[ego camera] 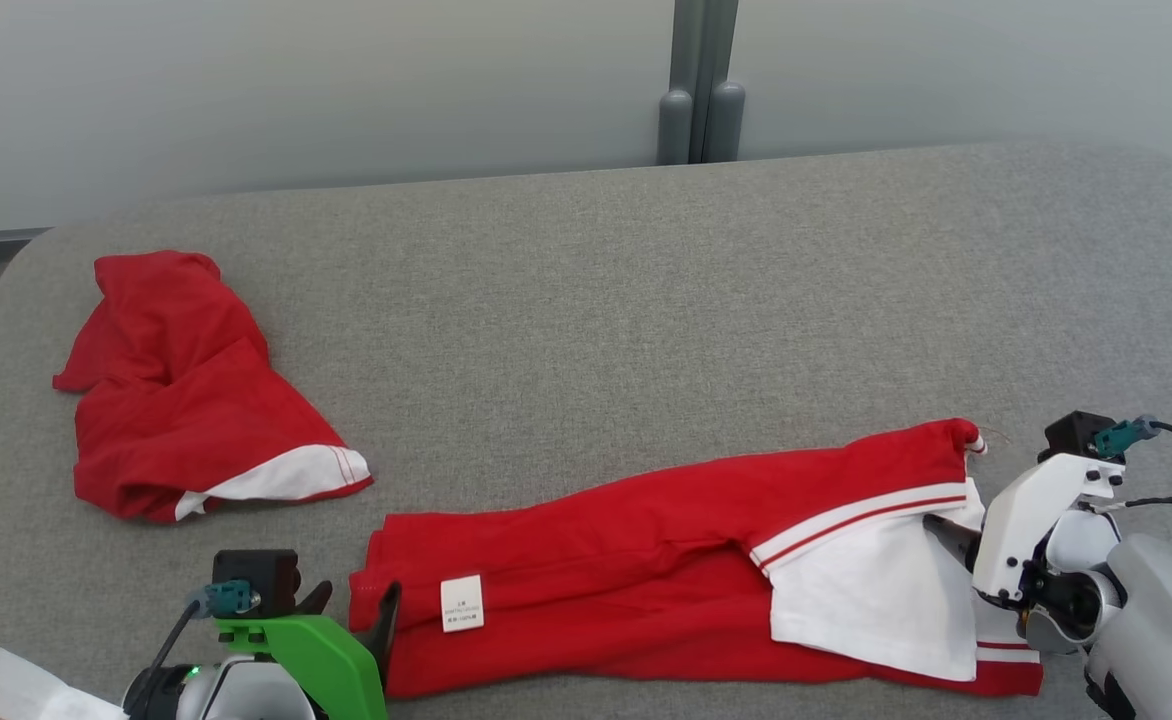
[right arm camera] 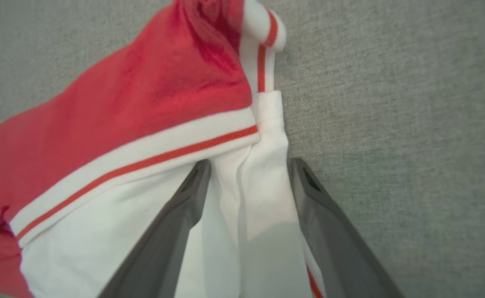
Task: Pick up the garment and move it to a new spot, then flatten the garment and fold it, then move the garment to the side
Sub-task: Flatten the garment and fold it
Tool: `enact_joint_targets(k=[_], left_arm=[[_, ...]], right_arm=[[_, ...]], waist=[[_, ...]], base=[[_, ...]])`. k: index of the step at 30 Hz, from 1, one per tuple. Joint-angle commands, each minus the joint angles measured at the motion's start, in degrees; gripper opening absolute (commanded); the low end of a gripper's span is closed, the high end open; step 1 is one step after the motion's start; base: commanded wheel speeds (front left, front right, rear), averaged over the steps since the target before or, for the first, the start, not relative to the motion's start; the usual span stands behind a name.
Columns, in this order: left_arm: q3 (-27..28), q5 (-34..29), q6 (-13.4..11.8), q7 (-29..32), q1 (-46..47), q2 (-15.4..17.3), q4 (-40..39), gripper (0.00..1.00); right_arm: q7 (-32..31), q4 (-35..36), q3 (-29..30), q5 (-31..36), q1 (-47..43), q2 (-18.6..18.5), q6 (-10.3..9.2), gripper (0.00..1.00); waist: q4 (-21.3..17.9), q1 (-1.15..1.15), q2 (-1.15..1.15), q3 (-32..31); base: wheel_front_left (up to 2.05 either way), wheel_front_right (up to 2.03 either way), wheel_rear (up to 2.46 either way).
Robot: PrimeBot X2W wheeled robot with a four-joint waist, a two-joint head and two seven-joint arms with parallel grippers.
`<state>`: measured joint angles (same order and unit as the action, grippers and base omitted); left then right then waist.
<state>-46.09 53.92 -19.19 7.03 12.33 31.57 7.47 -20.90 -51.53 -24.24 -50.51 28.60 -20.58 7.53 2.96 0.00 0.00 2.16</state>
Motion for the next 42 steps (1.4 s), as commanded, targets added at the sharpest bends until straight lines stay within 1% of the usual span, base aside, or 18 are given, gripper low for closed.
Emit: enact_joint_targets(k=[1,7,8,9,10,11,18,30,35,42], left_arm=[[0.18,0.50,0.00,0.01,-0.09,0.14,0.03,1.00],[0.08,0.60,-0.08,0.00,-0.35,-0.05,0.09,1.00],[0.06,0.58,-0.08,-0.03,-0.38,-0.06,0.10,1.00],[0.05,0.58,-0.09,-0.06,-0.38,-0.08,0.10,1.00],[0.03,0.58,-0.10,-0.09,-0.36,-0.08,0.11,1.00],[0.02,0.58,-0.11,-0.11,-0.35,-0.09,0.13,1.00],[-0.14,0.59,-0.33,-0.33,-0.63,-0.11,0.14,1.00],[-0.42,0.64,-0.38,-0.67,-1.18,0.00,-0.18,1.00],[-0.44,0.65,-0.57,-0.86,-1.48,-0.02,-0.41,1.00],[-0.52,0.89,-0.32,-0.81,-1.29,0.26,-0.63,1.00]], right_arm=[[-0.93,-0.59,0.11,-0.15,-0.26,1.23,-0.04,1.00],[-2.28,-0.69,0.35,0.38,-0.61,2.14,-0.04,1.00],[-2.51,-0.49,0.42,0.36,-0.74,2.26,-0.04,0.82],[-2.60,-0.19,0.57,0.22,-0.85,2.37,-0.04,0.40],[-2.68,0.10,0.66,0.09,-0.93,2.44,-0.03,0.13],[-2.89,0.41,0.71,0.00,-0.98,2.51,-0.03,0.00],[-0.80,3.26,1.70,0.76,-1.10,1.30,-0.04,0.00],[-0.50,6.04,2.83,1.20,-1.77,-0.23,-0.04,0.00],[-0.46,7.28,4.06,1.34,-1.94,-2.80,-0.05,0.00],[-0.86,7.60,7.18,2.32,-0.16,-7.57,-0.05,0.00]], waist=[[0.01,0.00,0.00,-0.07],[-0.02,0.00,0.00,-0.43],[-0.03,0.00,0.00,-0.47],[-0.03,0.00,0.00,-0.48],[-0.03,0.00,0.00,-0.49],[-0.04,0.00,0.00,-0.52],[-0.17,0.00,0.00,-0.84],[-0.99,0.00,0.00,-1.95],[-1.59,0.00,0.00,-2.23],[-2.78,0.00,0.00,-2.02]], base=[[0.00,0.00,0.00],[0.00,0.00,0.00],[0.00,0.00,0.00],[0.00,0.00,0.00],[0.00,0.00,0.00],[0.00,0.00,0.00],[0.00,0.00,0.00],[0.00,0.00,0.00],[0.00,0.00,0.00],[0.00,0.00,0.00]])
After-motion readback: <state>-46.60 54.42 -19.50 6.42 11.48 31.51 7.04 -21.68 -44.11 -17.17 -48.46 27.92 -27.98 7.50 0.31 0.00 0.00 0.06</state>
